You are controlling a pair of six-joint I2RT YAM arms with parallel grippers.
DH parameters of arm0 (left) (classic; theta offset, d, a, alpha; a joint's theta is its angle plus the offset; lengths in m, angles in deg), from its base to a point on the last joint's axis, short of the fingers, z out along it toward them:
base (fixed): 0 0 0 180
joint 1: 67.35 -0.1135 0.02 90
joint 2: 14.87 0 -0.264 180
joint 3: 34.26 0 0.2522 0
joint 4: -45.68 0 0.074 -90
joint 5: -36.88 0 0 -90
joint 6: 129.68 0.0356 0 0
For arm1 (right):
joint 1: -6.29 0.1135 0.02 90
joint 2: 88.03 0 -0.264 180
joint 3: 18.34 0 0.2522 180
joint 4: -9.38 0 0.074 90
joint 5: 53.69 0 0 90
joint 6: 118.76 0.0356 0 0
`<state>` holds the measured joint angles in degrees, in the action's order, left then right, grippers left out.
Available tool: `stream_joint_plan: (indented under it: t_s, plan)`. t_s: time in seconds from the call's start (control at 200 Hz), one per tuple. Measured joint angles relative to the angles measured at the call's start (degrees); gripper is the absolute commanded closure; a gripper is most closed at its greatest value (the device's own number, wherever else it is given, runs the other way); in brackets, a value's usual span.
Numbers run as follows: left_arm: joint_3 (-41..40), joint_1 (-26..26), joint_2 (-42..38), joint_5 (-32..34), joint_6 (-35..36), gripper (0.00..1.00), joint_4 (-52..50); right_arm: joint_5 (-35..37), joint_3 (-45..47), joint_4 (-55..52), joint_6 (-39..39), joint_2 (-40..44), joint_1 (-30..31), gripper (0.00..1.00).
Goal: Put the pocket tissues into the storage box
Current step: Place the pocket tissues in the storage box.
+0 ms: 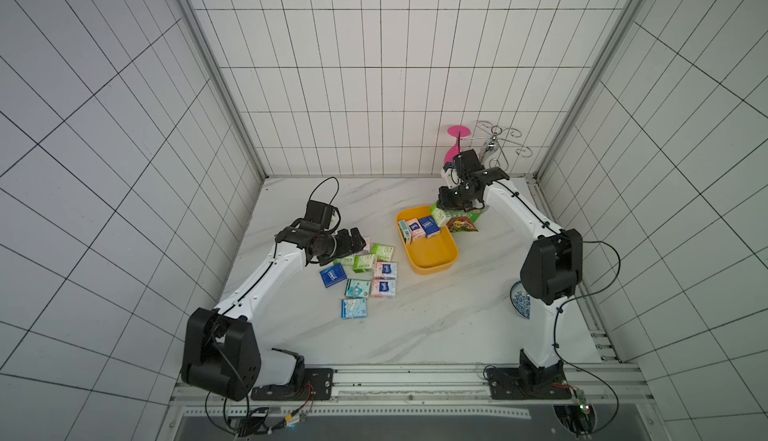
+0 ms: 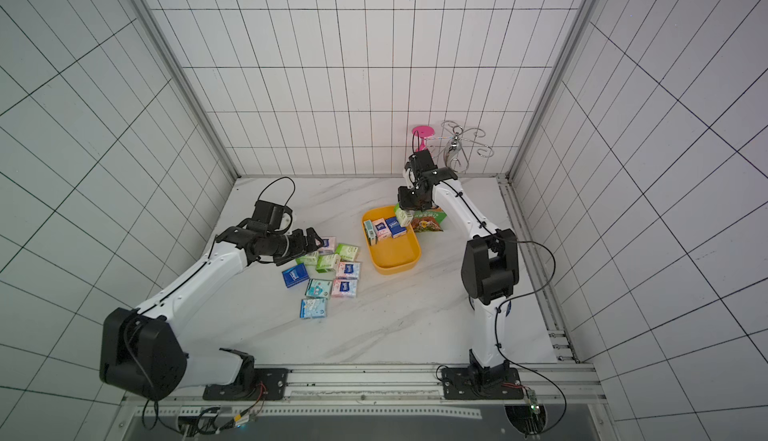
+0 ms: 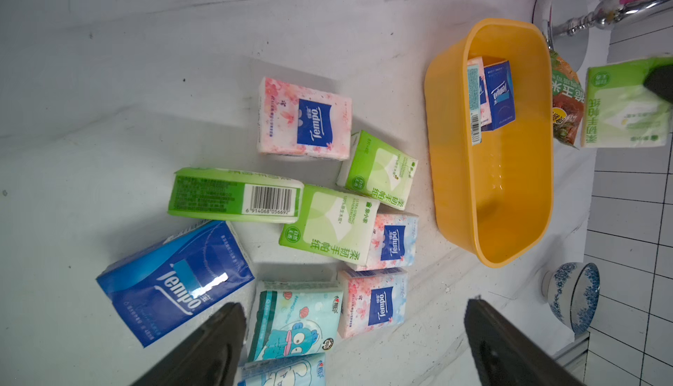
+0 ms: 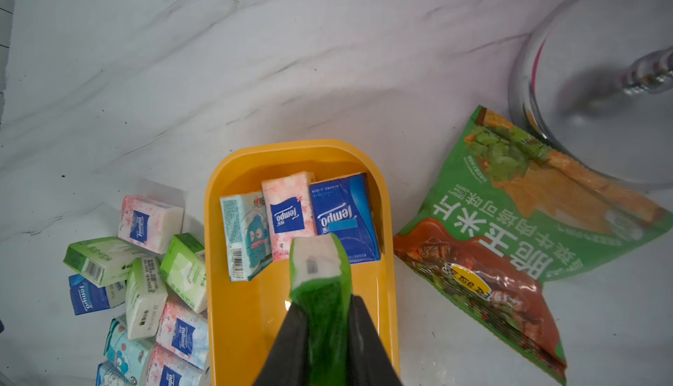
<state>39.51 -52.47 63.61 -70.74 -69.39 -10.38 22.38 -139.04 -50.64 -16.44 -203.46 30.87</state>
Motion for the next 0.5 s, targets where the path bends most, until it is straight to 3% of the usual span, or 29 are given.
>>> stream_joint_plan:
  t_s: [0.25, 0.5]
  plan:
    - [0.0, 0.1, 0.8, 0.3, 0.2, 0.03, -0.4, -2.3, 0.7, 4.6, 2.0, -1.2, -0.2, 0.8]
    - [-0.1, 0.1, 0.2, 1.7, 0.5, 0.03, -0.9, -5.0, 0.4, 7.8, 4.5, -7.9, -0.1, 0.8]
